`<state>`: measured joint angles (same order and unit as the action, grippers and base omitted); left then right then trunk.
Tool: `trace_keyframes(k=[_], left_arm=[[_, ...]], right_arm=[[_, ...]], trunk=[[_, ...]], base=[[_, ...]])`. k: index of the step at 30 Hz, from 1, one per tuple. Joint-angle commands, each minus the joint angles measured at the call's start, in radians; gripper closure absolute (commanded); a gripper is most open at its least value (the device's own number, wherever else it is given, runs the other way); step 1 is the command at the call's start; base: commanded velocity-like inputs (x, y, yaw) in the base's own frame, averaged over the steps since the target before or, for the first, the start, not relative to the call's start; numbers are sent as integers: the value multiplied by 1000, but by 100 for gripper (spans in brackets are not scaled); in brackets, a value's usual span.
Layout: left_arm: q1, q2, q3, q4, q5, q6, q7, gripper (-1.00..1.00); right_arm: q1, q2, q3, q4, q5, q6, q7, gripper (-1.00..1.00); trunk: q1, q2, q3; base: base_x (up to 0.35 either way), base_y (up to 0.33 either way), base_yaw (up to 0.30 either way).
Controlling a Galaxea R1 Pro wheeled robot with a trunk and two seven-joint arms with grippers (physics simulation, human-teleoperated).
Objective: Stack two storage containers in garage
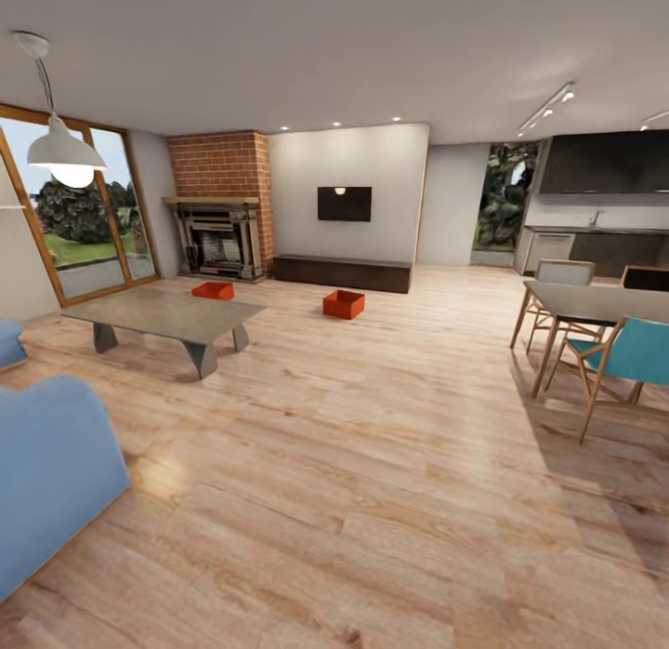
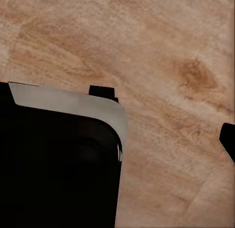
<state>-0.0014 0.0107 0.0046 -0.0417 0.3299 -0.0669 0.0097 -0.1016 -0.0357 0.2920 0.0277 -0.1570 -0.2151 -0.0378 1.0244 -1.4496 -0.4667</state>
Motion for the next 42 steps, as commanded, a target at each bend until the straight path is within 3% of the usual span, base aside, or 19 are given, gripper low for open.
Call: trace_keyframes(k=[1, 42], left_arm=[[0, 0, 0, 0, 3, -2, 1, -100], [0, 2, 2, -1, 5, -5, 1, -100]], right_arm=[[-1, 0, 9, 3, -10, -6, -1, -100], [-1, 0, 9, 3, -10, -6, -1, -100]], trunk=[[1, 0, -1], [1, 0, -1]], base=[[325, 0, 0], [325, 0, 0]])
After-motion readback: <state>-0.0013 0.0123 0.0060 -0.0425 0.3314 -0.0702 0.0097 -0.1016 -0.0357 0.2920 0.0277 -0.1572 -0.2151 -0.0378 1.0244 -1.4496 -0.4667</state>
